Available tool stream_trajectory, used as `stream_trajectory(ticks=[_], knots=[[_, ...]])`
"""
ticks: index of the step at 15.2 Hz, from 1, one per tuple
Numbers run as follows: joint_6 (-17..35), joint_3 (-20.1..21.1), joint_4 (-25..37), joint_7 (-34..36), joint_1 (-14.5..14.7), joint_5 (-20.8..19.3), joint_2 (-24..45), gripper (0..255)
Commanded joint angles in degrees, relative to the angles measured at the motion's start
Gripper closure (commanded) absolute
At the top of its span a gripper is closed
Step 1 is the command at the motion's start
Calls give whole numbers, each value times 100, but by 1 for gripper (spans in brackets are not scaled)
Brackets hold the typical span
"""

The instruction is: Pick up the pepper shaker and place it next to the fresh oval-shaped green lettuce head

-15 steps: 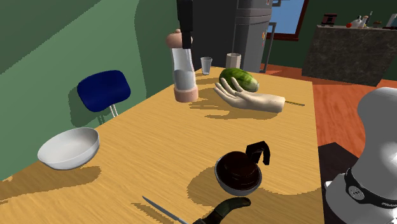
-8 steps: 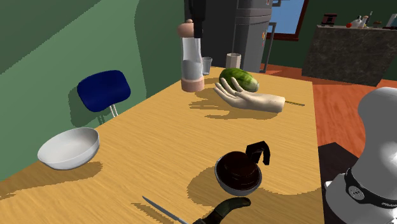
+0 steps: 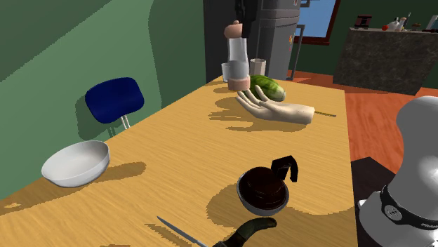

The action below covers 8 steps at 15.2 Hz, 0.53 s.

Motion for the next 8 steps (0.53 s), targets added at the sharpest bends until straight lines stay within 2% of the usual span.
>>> stream_trajectory(ticks=[1,8], knots=[[24,-111,-142,-200,-99,-98,-182,255],[98,-633,-325,-1019,-431,-337,-525,255]])
